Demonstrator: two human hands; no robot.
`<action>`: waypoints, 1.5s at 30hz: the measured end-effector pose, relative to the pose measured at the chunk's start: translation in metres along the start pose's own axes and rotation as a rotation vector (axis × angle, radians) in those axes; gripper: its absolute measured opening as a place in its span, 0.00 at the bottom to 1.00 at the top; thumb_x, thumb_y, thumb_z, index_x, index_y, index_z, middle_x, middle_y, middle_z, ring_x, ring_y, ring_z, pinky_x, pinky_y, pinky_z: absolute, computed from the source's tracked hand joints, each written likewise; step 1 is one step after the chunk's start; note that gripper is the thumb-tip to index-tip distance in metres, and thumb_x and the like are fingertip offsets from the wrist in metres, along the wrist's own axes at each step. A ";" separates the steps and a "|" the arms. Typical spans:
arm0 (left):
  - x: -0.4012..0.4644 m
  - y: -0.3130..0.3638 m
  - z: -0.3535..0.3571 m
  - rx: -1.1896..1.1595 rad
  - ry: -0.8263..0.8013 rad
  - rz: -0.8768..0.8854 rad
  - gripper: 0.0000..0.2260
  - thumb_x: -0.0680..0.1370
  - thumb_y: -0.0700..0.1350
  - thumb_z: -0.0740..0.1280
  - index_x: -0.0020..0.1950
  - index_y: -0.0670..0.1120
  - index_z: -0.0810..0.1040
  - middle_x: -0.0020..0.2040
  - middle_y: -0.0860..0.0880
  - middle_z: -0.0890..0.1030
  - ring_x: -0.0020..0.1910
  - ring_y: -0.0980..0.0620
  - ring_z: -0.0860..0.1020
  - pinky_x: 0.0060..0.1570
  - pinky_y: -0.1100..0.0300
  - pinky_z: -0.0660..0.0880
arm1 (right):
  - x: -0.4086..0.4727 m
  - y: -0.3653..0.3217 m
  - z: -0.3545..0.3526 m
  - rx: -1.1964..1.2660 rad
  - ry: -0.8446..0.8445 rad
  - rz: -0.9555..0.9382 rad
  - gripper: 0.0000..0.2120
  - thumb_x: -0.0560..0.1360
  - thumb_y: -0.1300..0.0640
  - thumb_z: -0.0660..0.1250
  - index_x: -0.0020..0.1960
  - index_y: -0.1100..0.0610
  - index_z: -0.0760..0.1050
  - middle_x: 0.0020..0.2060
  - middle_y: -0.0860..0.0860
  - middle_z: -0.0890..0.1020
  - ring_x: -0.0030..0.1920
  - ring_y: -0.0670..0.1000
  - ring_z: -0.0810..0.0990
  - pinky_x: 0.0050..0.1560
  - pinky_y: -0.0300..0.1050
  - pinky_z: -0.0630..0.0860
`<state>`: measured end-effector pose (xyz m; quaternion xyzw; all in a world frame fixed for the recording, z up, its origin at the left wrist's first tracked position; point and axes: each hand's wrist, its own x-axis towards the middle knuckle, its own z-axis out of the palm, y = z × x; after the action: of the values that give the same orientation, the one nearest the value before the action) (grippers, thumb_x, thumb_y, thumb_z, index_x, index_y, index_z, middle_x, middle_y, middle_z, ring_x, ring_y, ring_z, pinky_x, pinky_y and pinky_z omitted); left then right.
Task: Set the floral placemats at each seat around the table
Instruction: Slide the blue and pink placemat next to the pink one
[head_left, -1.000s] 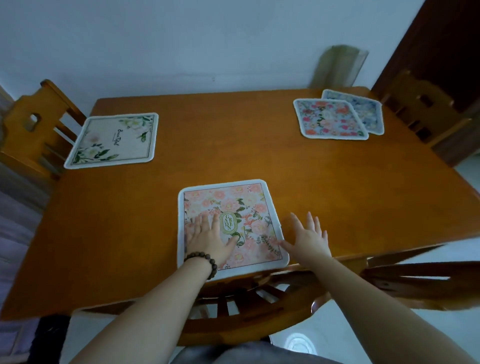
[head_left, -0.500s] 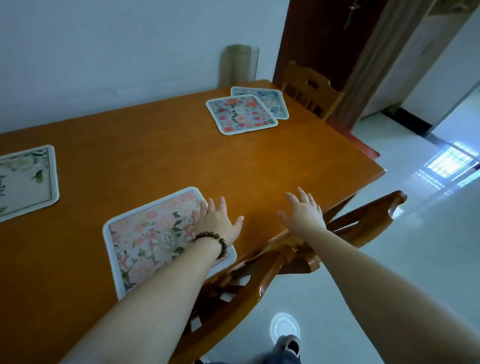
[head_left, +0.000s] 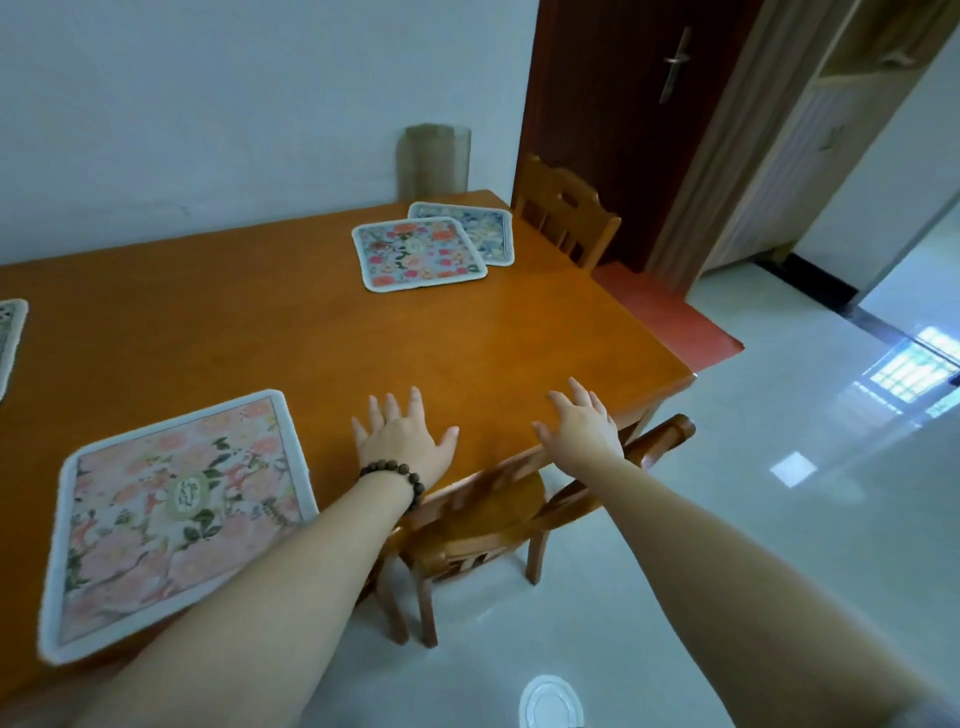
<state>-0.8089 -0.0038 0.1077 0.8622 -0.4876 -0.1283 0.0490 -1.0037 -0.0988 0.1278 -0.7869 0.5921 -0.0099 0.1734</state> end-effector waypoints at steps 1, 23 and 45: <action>-0.002 0.014 0.003 -0.006 0.010 -0.033 0.38 0.75 0.70 0.49 0.79 0.50 0.47 0.79 0.43 0.52 0.77 0.40 0.48 0.72 0.39 0.49 | 0.007 0.011 -0.004 -0.007 -0.015 -0.027 0.27 0.80 0.41 0.58 0.76 0.47 0.58 0.79 0.51 0.49 0.77 0.59 0.47 0.74 0.62 0.50; 0.036 0.093 0.016 0.061 0.040 -0.330 0.36 0.77 0.67 0.51 0.79 0.49 0.47 0.79 0.41 0.51 0.77 0.40 0.47 0.73 0.39 0.49 | 0.139 0.054 -0.016 -0.081 -0.108 -0.415 0.28 0.80 0.43 0.58 0.77 0.49 0.56 0.78 0.52 0.53 0.78 0.56 0.48 0.75 0.60 0.52; 0.318 0.029 -0.004 -0.023 0.117 -0.263 0.35 0.77 0.68 0.49 0.79 0.52 0.46 0.79 0.42 0.47 0.77 0.42 0.44 0.74 0.42 0.47 | 0.382 -0.039 0.009 -0.057 -0.093 -0.294 0.27 0.80 0.42 0.58 0.76 0.47 0.57 0.78 0.53 0.50 0.78 0.56 0.45 0.75 0.58 0.52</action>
<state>-0.6758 -0.2910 0.0627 0.9240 -0.3652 -0.0887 0.0700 -0.8516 -0.4446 0.0580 -0.8694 0.4618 0.0181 0.1750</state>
